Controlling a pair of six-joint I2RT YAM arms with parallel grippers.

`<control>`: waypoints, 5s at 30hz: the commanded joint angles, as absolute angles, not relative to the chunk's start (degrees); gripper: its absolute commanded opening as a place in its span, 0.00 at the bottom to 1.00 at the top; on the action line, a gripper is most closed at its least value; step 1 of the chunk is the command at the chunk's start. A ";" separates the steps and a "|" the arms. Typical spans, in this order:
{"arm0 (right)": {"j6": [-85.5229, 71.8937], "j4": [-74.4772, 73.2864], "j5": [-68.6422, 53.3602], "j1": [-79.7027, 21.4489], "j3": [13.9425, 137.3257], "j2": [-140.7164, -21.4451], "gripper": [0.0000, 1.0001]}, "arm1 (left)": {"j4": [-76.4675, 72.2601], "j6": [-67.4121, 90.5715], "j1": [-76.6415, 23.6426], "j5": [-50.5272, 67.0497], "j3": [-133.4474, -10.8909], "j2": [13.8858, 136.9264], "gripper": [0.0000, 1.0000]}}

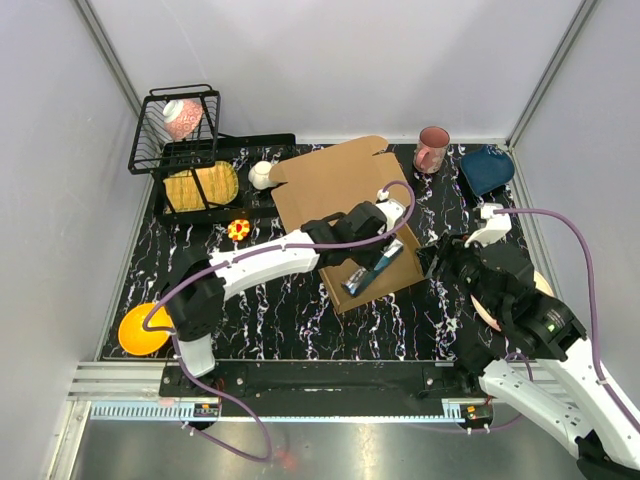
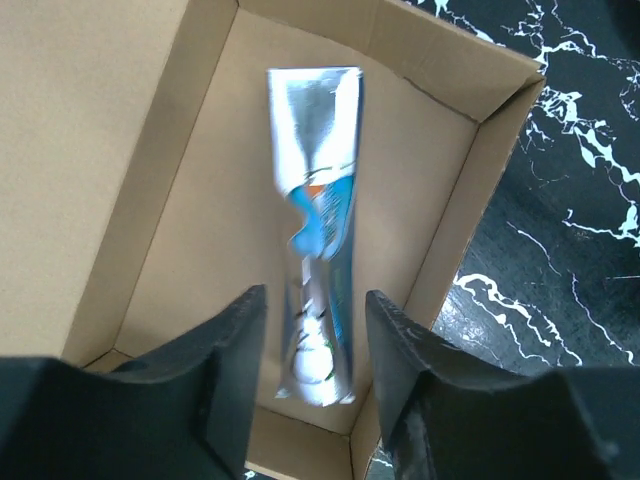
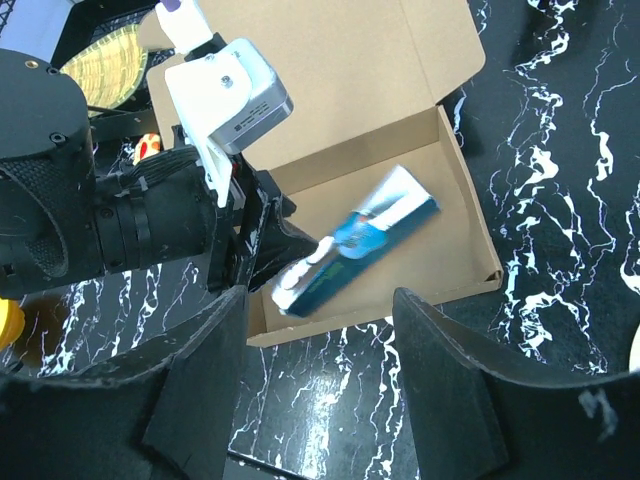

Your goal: Fold the paper box

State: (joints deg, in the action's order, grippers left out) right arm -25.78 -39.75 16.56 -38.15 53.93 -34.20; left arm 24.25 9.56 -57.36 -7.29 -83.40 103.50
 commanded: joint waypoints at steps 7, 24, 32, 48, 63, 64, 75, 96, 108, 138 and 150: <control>-24.96 -37.62 19.94 -38.41 52.91 -35.86 0.67 | 21.97 13.35 -55.11 -15.10 -81.13 92.75 0.99; -32.00 -19.09 17.76 -20.84 47.73 -59.31 0.70 | 4.15 63.11 -58.01 -37.09 -33.32 62.76 0.99; -24.62 -11.79 18.19 -20.66 49.31 -73.63 0.74 | -5.78 55.28 -53.28 -32.62 -30.86 62.14 0.99; -31.80 -7.12 10.90 -19.86 41.93 -80.87 0.73 | -15.91 54.67 -42.63 -16.44 -26.01 66.09 0.99; -38.59 -12.37 12.30 -25.40 32.95 -63.20 0.75 | -4.66 48.87 -32.70 -17.23 -32.07 57.22 0.99; -37.02 -13.44 12.65 -25.49 33.74 -60.93 0.76 | -4.14 47.82 -31.13 -16.70 -32.86 57.04 0.99; -29.53 -25.40 13.01 -25.40 43.94 -45.80 0.81 | -11.25 35.34 -17.32 15.53 -60.27 81.98 0.99; -30.50 -24.61 4.04 -25.40 45.26 -42.63 0.81 | 3.25 21.45 -13.54 24.16 -90.88 114.52 0.92; -30.50 -26.02 4.92 -25.31 45.27 -41.84 0.80 | -2.98 22.32 -13.36 29.18 -90.26 117.25 0.69; -28.04 -28.04 11.42 -25.40 48.16 -42.89 0.79 | -8.00 20.40 -12.66 34.54 -82.63 110.67 0.00; -19.34 -21.62 18.73 -20.13 56.68 -55.88 0.88 | -10.02 13.80 -12.66 34.54 -69.79 97.40 0.00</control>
State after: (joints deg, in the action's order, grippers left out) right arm -23.81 -26.15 19.05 -22.76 50.83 -49.80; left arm -7.27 18.06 -12.67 32.45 -71.77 102.26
